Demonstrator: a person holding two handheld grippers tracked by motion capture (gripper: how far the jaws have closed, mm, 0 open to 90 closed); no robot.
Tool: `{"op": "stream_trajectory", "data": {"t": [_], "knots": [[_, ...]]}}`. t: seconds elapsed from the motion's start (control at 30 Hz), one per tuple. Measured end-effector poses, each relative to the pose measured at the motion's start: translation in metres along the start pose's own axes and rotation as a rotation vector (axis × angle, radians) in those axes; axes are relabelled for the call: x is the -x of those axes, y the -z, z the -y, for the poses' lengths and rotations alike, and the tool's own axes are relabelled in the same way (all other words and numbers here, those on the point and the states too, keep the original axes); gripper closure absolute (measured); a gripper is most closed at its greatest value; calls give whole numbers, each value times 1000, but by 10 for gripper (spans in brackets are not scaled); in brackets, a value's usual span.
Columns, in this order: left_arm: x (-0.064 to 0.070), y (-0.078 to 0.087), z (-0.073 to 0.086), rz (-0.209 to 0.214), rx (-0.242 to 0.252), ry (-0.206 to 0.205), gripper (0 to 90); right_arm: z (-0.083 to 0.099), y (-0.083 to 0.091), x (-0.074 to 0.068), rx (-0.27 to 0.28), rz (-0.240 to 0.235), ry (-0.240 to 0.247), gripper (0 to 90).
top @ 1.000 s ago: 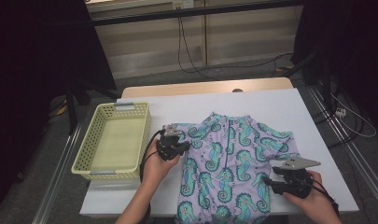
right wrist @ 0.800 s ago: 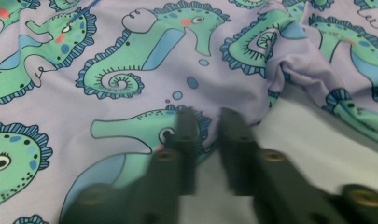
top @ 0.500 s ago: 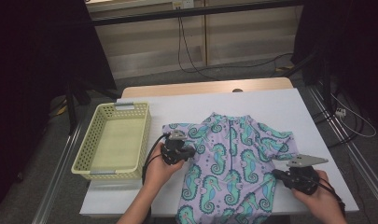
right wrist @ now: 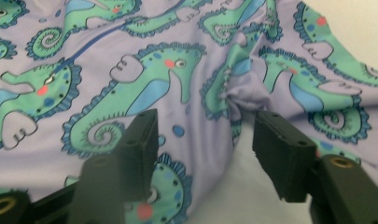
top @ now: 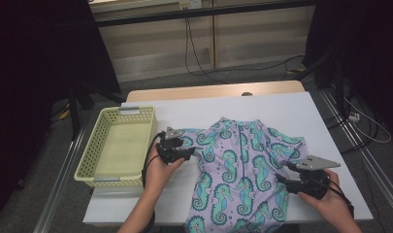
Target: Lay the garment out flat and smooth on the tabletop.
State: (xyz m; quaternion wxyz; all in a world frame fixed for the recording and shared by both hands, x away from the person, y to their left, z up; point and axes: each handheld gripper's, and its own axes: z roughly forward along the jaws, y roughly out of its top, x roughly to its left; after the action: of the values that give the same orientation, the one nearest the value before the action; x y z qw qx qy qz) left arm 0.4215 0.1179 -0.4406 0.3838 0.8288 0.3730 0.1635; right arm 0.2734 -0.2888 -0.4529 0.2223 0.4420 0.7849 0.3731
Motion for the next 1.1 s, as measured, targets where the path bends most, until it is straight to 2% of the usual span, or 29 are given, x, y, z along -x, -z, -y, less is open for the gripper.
{"op": "stream_trajectory", "data": {"t": [0.1, 0.13, 0.23, 0.27, 0.33, 0.4, 0.43, 0.47, 0.53, 0.63, 0.67, 0.73, 0.83, 0.9, 0.97, 1.0, 1.1], "knots": [[-5, -7, 3, -28, -21, 13, 468, -1, -2, 1, 8, 8, 0, 348], [-6, -10, 4, -30, -39, -3, 475, -1, -2, 1, 11, 9, 1, 347], [-5, -16, 9, -7, -76, 11, 543, -1, -1, 1, 20, 14, -2, 332], [-4, -16, 8, -6, -78, 23, 575, -1, -1, 2, 24, 12, -4, 326], [-1, -14, 7, 7, -99, 10, 712, -2, -2, 2, 29, 14, -11, 320], [2, -11, 7, 1, -119, 1, 797, -2, -2, 2, 33, 16, -11, 314], [4, -7, 6, 17, -140, 23, 836, -3, -2, 2, 33, 16, -11, 310], [5, -5, 7, 29, -140, 39, 848, -3, -2, 2, 37, 16, -13, 308], [8, 3, 7, 27, -136, 30, 841, -3, -1, 2, 39, 18, -12, 297], [8, 14, 4, 29, -126, 54, 842, -4, -1, 3, 49, 20, -15, 277], [8, 16, 3, 26, -118, 50, 821, -4, -1, 3, 52, 20, -15, 270], [5, 19, 1, 3, -84, 43, 722, -6, -2, 3, 54, 24, -16, 258], [-2, 23, -5, -12, -25, 61, 560, -8, -4, 4, 64, 24, -15, 249], [-6, 25, -10, -18, 14, 80, 525, -9, -5, 4, 67, 20, -19, 244], [-11, 25, -14, -21, 28, 91, 436, -9, -6, 3, 66, 15, -21, 238], [-13, 23, -16, -25, 32, 86, 419, -9, -7, 3, 68, 13, -20, 238], [-21, 16, -19, -23, 47, 117, 348, -8, -8, 4, 62, 9, -20, 224]]}}
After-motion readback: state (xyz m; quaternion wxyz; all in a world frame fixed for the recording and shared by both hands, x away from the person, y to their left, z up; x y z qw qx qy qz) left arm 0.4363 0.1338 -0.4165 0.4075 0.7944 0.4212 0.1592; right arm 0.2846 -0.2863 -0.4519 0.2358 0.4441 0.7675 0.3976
